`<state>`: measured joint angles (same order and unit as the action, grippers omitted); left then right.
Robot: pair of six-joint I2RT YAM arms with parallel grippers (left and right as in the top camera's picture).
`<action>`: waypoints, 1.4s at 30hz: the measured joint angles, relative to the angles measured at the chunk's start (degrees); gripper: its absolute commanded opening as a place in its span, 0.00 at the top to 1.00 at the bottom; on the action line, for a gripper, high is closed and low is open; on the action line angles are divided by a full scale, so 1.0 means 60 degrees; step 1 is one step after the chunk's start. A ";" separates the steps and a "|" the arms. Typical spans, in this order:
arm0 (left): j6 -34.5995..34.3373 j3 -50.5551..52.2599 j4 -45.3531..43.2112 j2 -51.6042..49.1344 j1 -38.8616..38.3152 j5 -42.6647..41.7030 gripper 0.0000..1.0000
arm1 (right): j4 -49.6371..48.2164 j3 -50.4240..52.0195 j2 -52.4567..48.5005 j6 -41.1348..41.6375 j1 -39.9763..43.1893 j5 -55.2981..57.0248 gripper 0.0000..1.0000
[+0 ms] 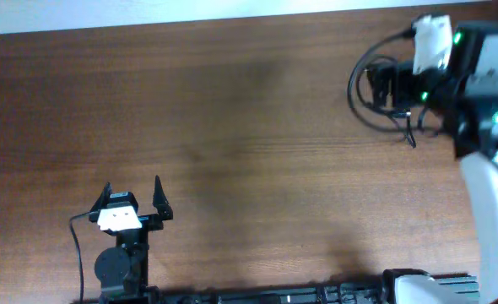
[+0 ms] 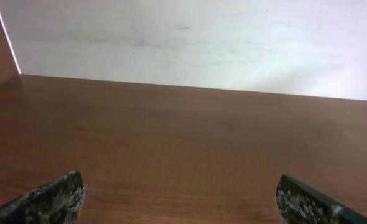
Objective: Untangle cables
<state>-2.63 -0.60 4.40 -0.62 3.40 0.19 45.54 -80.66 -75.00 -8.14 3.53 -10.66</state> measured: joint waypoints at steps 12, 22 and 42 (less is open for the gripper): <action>0.0000 0.0000 0.0004 0.0000 0.0000 -0.0004 0.01 | -0.7344 0.6521 0.3661 -0.0004 0.0000 -0.0069 0.01; 0.0004 0.0000 0.0004 0.0007 0.0000 -0.0004 0.01 | -1.4651 1.1846 0.5847 -0.0004 0.0000 -0.0157 0.01; 0.0000 -0.0004 0.0000 0.0007 0.0000 -0.0004 0.01 | -0.9686 1.3344 0.9136 -0.0007 -0.0011 0.0095 0.01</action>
<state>-2.63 -0.62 4.40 -0.58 3.40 0.16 -12.58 -0.60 -20.18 -8.19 3.46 -10.09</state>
